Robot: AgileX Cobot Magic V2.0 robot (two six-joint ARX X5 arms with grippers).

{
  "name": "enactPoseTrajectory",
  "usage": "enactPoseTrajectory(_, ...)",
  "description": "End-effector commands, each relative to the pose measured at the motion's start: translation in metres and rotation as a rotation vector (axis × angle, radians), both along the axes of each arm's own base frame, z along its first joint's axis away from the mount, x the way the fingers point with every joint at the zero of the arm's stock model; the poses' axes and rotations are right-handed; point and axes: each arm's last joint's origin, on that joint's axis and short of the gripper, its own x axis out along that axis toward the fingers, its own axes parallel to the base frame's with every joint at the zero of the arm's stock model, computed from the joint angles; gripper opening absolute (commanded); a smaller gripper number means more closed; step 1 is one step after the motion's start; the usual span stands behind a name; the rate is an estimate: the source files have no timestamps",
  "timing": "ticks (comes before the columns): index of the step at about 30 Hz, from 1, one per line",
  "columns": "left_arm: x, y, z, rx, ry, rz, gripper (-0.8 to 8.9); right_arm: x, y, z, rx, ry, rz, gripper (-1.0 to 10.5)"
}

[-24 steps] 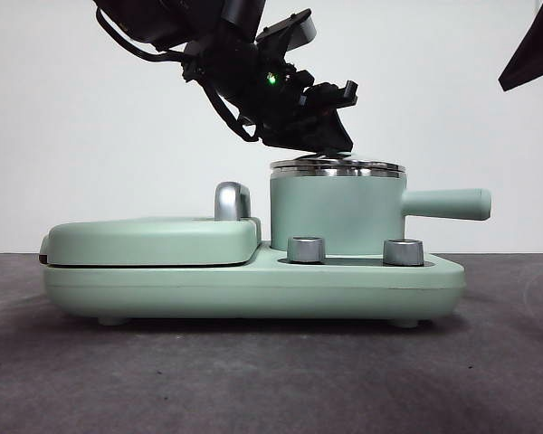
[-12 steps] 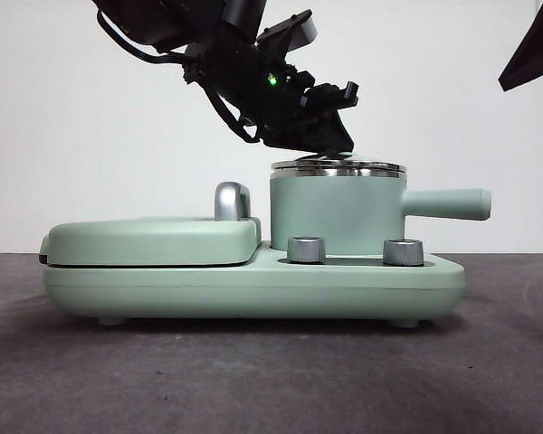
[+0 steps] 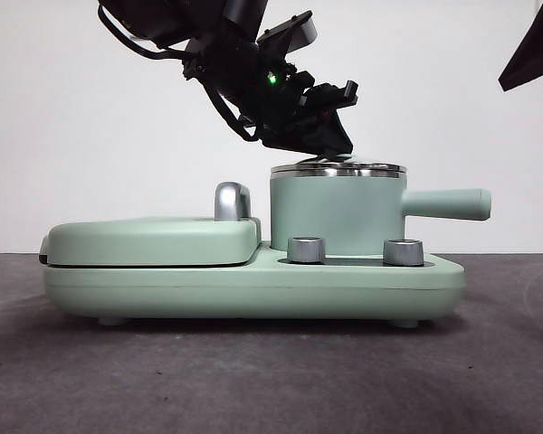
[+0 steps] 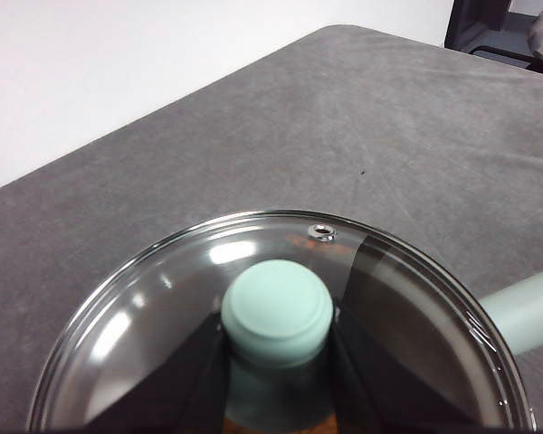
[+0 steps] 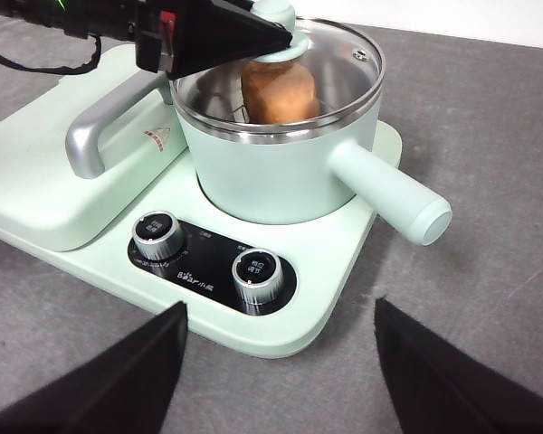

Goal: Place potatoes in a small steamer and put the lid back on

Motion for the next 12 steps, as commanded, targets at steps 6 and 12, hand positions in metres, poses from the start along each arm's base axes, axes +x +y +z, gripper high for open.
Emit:
enactPoseTrajectory(6,0.001,-0.005,-0.008,0.027,0.026,-0.009,2.31,0.000,0.001,0.001,-0.002,-0.008,0.006,3.2)
enactPoseTrajectory(12,-0.005,-0.001,0.010,-0.015,0.012,0.000,2.87,0.000,0.001,0.001,-0.002,-0.007,0.007,3.2)
